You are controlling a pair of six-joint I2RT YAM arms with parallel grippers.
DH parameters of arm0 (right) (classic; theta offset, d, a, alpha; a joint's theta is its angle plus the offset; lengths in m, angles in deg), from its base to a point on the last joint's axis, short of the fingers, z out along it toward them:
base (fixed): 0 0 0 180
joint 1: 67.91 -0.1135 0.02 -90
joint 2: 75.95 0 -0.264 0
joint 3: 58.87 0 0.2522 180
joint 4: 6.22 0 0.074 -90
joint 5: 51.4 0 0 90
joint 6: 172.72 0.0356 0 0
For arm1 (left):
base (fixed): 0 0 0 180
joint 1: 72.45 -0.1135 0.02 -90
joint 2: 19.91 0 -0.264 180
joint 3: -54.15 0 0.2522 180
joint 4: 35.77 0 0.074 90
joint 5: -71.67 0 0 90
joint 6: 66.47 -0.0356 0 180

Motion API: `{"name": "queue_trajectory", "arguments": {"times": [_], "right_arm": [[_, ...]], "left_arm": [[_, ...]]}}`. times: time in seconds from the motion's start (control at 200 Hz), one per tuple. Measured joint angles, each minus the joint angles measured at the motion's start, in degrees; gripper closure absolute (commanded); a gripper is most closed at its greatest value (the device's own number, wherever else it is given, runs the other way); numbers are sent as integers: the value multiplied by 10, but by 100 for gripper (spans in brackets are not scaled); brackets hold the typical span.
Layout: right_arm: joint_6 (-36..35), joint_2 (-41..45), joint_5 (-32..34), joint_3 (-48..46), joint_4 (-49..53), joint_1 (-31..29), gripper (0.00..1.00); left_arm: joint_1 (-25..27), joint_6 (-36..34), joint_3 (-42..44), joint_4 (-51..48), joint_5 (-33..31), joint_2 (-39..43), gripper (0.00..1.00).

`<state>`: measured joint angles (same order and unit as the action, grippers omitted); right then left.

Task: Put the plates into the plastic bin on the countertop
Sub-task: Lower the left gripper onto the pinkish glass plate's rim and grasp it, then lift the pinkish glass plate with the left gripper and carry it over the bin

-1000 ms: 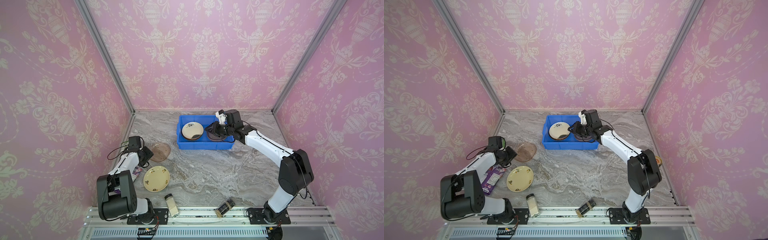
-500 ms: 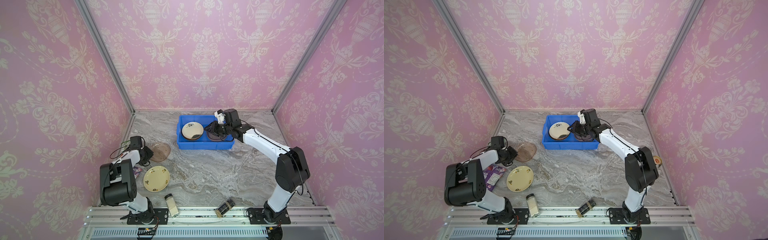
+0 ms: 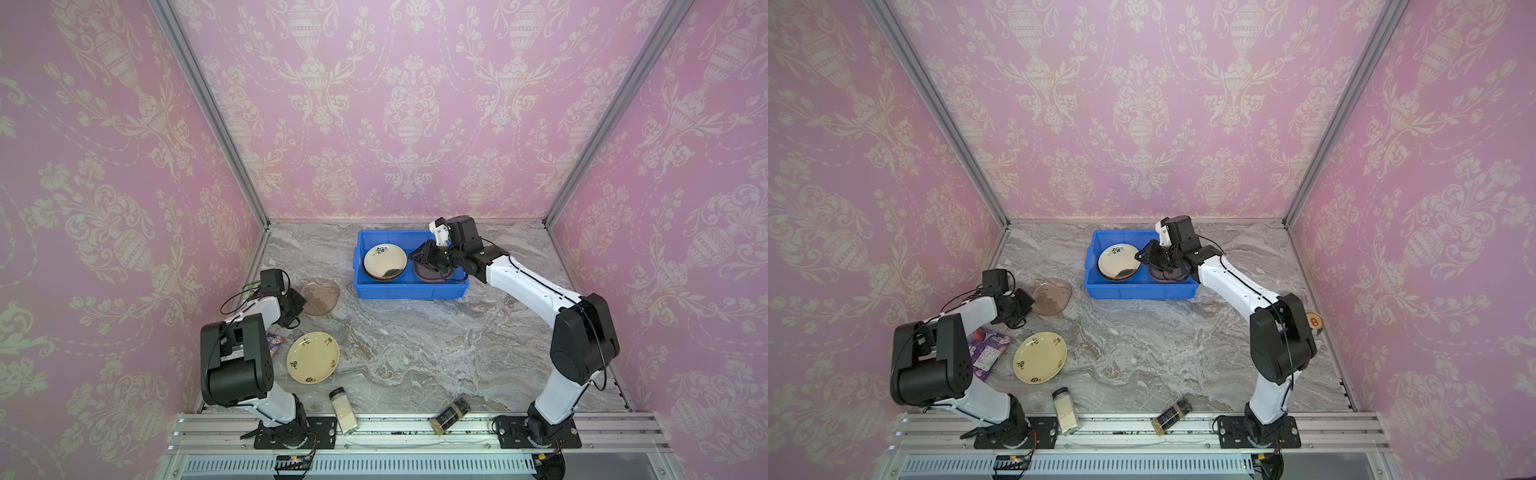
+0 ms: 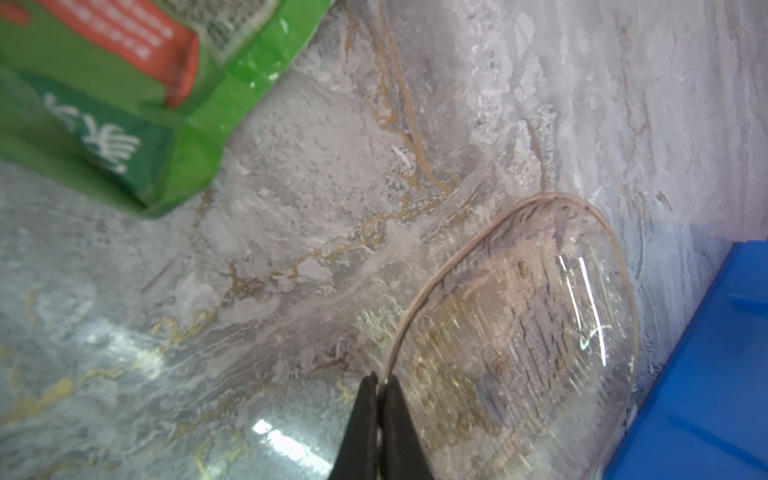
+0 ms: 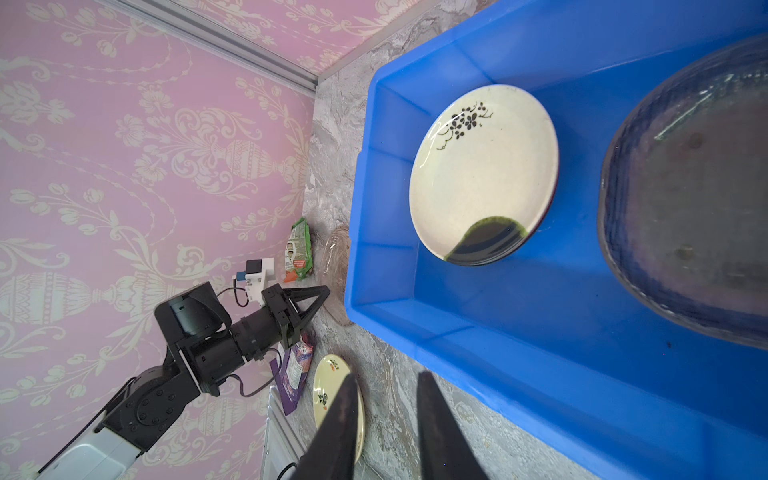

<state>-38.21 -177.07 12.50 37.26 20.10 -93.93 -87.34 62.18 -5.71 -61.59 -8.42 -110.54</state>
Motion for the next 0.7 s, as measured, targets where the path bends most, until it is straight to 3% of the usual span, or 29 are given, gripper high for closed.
{"name": "queue_trajectory", "arguments": {"times": [0.17,0.385,0.545,0.7], "right_arm": [[-15,0,5,20,16,7,73],[-29,17,19,22,30,43,73],[-38,54,35,22,38,72,73],[-46,100,42,21,39,100,73]], "left_arm": [[0,-2,-21,-27,-12,20,100],[11,-9,-84,-84,-43,114,100],[71,-34,-186,-112,-73,156,100],[168,-73,-327,-135,-77,110,100]]}}
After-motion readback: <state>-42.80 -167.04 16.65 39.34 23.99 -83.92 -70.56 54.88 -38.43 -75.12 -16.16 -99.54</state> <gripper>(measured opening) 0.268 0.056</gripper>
